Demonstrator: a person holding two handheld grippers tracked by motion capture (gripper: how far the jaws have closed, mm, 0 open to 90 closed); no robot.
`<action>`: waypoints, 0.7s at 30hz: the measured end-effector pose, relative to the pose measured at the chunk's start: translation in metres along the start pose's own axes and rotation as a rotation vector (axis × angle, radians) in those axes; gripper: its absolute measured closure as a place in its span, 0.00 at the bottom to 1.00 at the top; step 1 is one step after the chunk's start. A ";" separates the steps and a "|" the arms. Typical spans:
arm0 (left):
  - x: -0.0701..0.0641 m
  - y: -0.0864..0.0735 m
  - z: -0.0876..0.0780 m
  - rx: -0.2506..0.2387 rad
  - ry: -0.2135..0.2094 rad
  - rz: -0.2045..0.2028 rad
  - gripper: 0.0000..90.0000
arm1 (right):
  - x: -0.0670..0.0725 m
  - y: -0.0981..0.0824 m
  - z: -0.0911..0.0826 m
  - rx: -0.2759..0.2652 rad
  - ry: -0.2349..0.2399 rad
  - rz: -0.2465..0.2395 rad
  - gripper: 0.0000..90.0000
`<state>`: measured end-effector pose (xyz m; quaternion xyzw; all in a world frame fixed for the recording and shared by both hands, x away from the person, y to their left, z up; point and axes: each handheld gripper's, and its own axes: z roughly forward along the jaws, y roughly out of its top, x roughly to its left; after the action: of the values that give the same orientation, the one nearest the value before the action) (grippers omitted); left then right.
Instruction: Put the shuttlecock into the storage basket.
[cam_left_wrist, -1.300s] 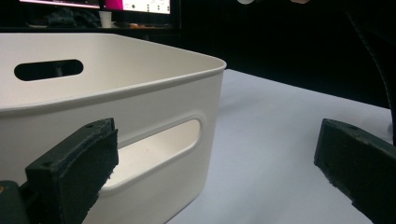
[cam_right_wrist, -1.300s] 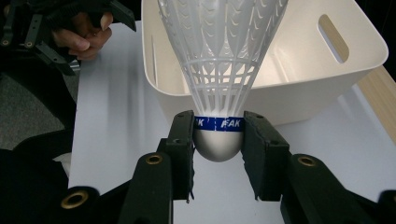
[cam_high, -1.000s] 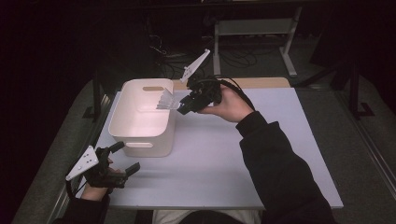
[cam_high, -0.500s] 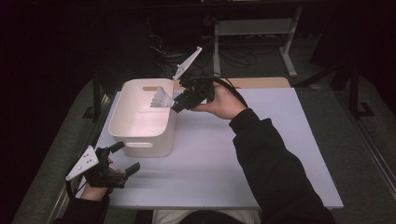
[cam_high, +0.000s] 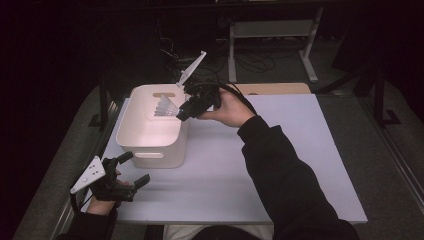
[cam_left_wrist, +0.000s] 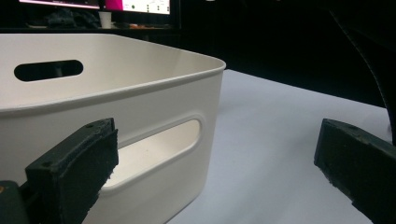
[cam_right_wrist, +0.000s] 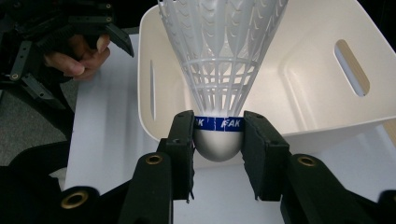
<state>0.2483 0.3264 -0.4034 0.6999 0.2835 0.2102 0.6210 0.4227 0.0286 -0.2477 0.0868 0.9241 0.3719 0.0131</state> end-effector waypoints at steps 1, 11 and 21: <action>0.000 0.000 0.000 0.000 0.000 0.000 0.00 | 0.000 0.000 0.000 0.000 0.000 0.000 0.71; 0.000 0.000 0.000 0.000 -0.001 0.001 0.00 | -0.001 0.005 0.018 0.010 0.023 -0.002 0.71; 0.000 0.000 0.000 -0.001 -0.001 0.001 0.00 | 0.001 0.013 0.031 0.023 0.039 -0.010 0.71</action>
<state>0.2482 0.3264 -0.4034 0.6999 0.2826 0.2102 0.6213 0.4262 0.0592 -0.2611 0.0751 0.9288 0.3629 -0.0042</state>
